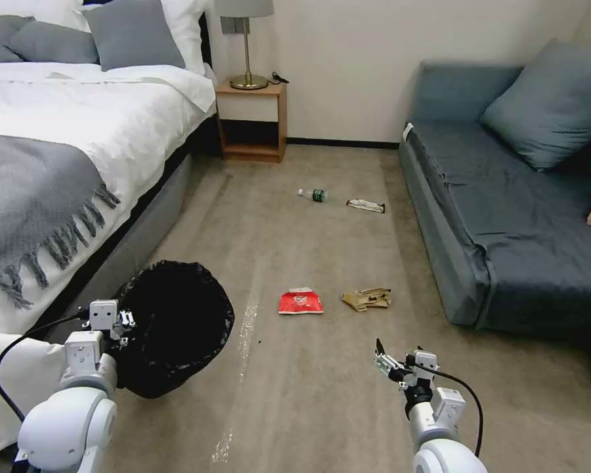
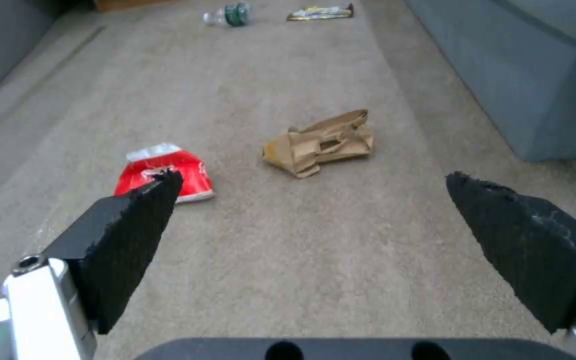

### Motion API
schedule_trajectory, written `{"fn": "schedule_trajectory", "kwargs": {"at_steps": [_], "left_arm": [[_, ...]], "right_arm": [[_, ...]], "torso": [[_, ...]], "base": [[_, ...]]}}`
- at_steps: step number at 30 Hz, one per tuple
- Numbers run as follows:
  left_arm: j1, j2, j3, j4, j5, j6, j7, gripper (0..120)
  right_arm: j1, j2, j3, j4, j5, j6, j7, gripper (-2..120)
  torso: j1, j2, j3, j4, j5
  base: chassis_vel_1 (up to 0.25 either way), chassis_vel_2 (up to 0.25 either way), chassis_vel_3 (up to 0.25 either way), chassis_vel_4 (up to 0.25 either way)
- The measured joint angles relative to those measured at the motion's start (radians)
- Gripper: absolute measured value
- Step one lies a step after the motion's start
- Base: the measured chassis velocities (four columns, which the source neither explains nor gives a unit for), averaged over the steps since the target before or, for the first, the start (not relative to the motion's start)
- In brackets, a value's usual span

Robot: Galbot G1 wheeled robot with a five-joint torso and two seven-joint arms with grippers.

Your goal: Pick up the trash bin, then pick up the garbage on the floor and place it into the trash bin.

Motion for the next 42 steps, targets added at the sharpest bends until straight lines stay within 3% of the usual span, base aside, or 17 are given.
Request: {"fn": "schedule_trajectory", "kwargs": {"at_steps": [42], "left_arm": [[0.004,0.004,-0.010,0.016,-0.002,-0.021,0.010,4]], "right_arm": [[-0.006,0.020,-0.005,-0.024,-0.018,0.021,-0.007,100]], "torso": [[0.000,0.000,0.000,0.0001,0.0000]], "base": [[-0.076,0.068,0.071,-0.073]]}}
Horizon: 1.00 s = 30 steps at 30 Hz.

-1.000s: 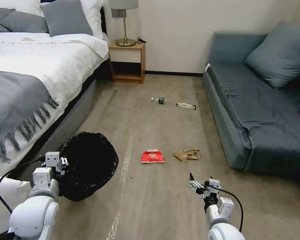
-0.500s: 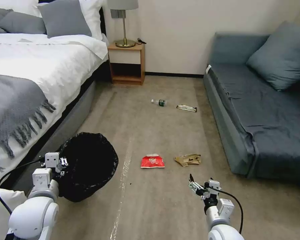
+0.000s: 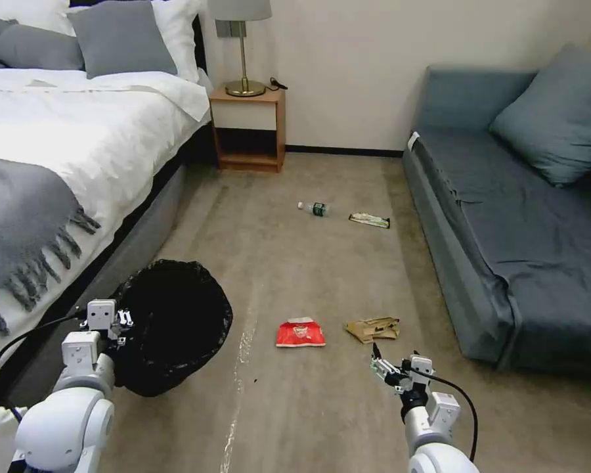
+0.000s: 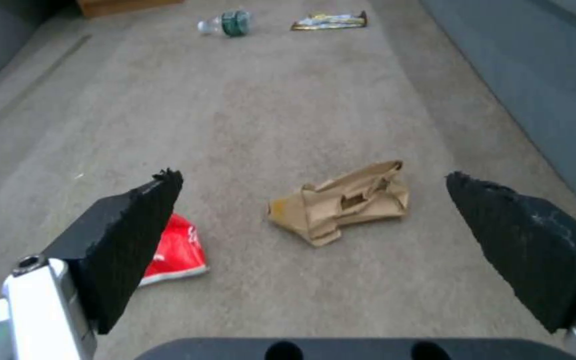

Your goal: Pick up the trash bin, then pick up the garbage on the floor and place it into the trash bin.

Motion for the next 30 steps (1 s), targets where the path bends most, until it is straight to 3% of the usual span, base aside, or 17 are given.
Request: {"fn": "schedule_trajectory", "kwargs": {"at_steps": [30], "left_arm": [[0.004,-0.001,-0.006,0.013,-0.006,-0.012,0.013,4]], "right_arm": [[-0.006,0.007,-0.011,-0.009,-0.014,0.011,0.000,100]], "torso": [[0.000,0.000,0.000,0.0000,0.0000]], "base": [[-0.090,0.091,0.093,-0.090]]}}
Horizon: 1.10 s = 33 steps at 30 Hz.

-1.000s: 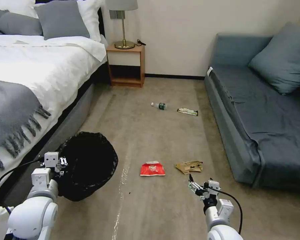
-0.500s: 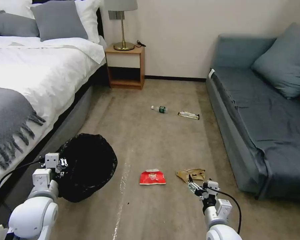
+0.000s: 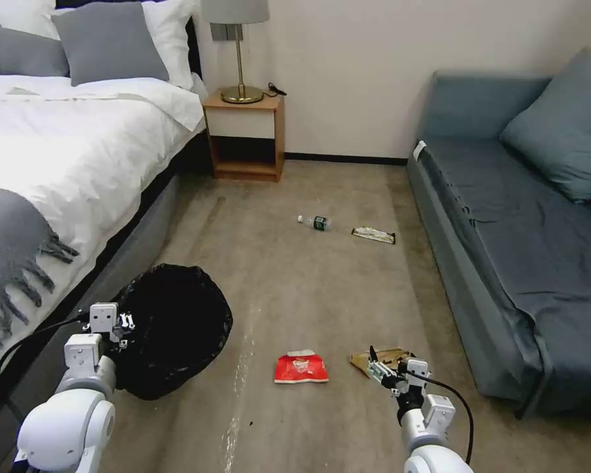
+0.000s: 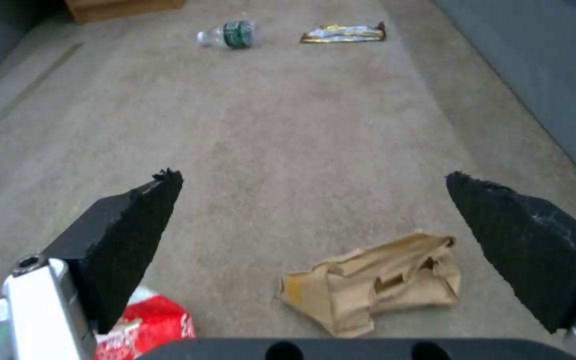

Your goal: Pick up the trash bin, then pick up the garbage on the floor and place it into the trash bin.

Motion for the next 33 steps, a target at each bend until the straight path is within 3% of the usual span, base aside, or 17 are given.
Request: {"fn": "schedule_trajectory", "kwargs": {"at_steps": [24,33], "left_arm": [[-0.011,0.001,0.001,0.021,-0.005,-0.005,-0.001,4],[-0.010,-0.004,-0.004,0.024,-0.004,-0.005,-0.002,4]], "right_arm": [[0.015,-0.012,-0.003,-0.038,-0.015,0.009,-0.004,100],[0.059,-0.077,-0.037,-0.061,-0.027,-0.010,-0.028,100]], "torso": [[0.000,0.000,0.000,-0.0001,0.0000],[0.000,0.000,0.000,-0.0001,0.0001]], "base": [[-0.088,0.088,0.085,-0.089],[-0.052,0.049,0.049,-0.040]]}}
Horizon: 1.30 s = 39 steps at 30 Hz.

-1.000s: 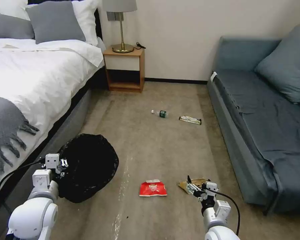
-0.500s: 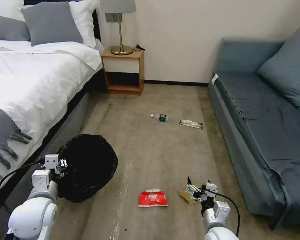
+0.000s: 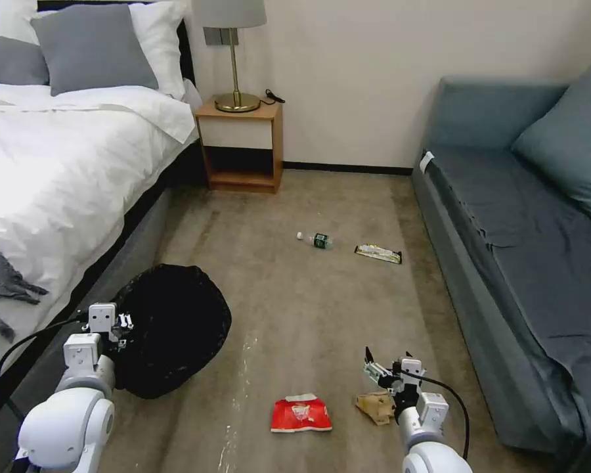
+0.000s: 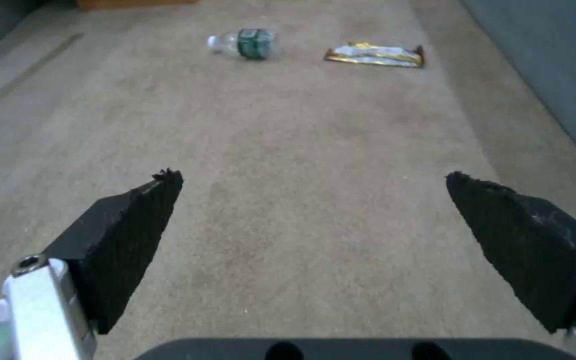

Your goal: Pick up the trash bin, then pick up the garbage on the floor and place it into the trash bin.

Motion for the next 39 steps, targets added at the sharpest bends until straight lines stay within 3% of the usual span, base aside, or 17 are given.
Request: {"fn": "schedule_trajectory", "kwargs": {"at_steps": [7,8,17,25,32,39], "left_arm": [[-0.025,-0.002,0.019,0.034,0.005,-0.010,0.003,4],[-0.024,-0.009,0.021,0.042,0.007,-0.014,0.008,4],[-0.003,-0.041,0.000,0.036,0.020,-0.016,0.005,4],[0.019,-0.108,0.008,0.021,0.084,-0.038,0.005,4],[0.017,-0.138,0.008,0.020,0.105,-0.052,0.006,4],[0.019,-0.158,0.009,0.015,0.126,-0.056,0.007,4]], "right_arm": [[0.060,-0.073,-0.031,-0.039,-0.055,-0.031,-0.033,100],[0.093,-0.099,-0.055,-0.049,-0.055,-0.067,-0.047,100],[0.249,-0.210,-0.198,-0.123,-0.005,-0.162,-0.143,100],[0.380,-0.369,-0.360,-0.180,0.034,-0.210,-0.373,100],[0.428,-0.420,-0.479,-0.230,0.030,-0.229,-0.463,100],[0.436,-0.404,-0.558,-0.302,-0.034,-0.201,-0.532,100]], "torso": [[0.000,0.000,0.000,-0.0003,-0.0001],[0.000,0.000,0.000,-0.0002,-0.0001],[0.000,0.000,0.000,0.0002,0.0001],[0.000,0.000,0.000,0.0000,-0.0001],[0.000,0.000,0.000,0.0000,0.0000],[0.000,0.000,0.000,0.0000,0.0000]], "base": [[0.000,0.000,0.000,0.000],[0.000,0.000,0.000,0.000],[0.000,0.000,0.000,0.000],[0.000,0.000,0.000,0.000],[0.000,0.000,0.000,0.000],[0.000,0.000,0.000,0.000]]}}
